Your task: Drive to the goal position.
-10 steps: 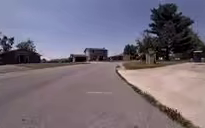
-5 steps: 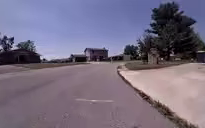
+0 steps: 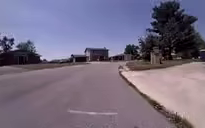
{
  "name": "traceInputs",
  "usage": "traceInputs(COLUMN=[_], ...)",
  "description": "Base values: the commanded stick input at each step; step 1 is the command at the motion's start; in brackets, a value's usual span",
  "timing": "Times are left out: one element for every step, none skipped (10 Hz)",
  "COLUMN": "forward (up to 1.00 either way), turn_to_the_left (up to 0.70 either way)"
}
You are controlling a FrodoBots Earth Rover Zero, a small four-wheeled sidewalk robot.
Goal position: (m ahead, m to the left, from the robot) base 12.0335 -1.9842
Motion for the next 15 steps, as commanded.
traceInputs(forward=[0.7, 0.7, 0.7, 0.7, 0.7, 0.7, 0.7, 0.7, 0.7, 0.7, 0.7, 0.7, 0.7, 0.7, 0.7], turn_to_the_left=[0.0, 0.0, 0.0, 0.0, 0.0, 0.0, 0.0, 0.0, 0.0, 0.0, 0.0, 0.0, 0.0, 0.0, 0.0])
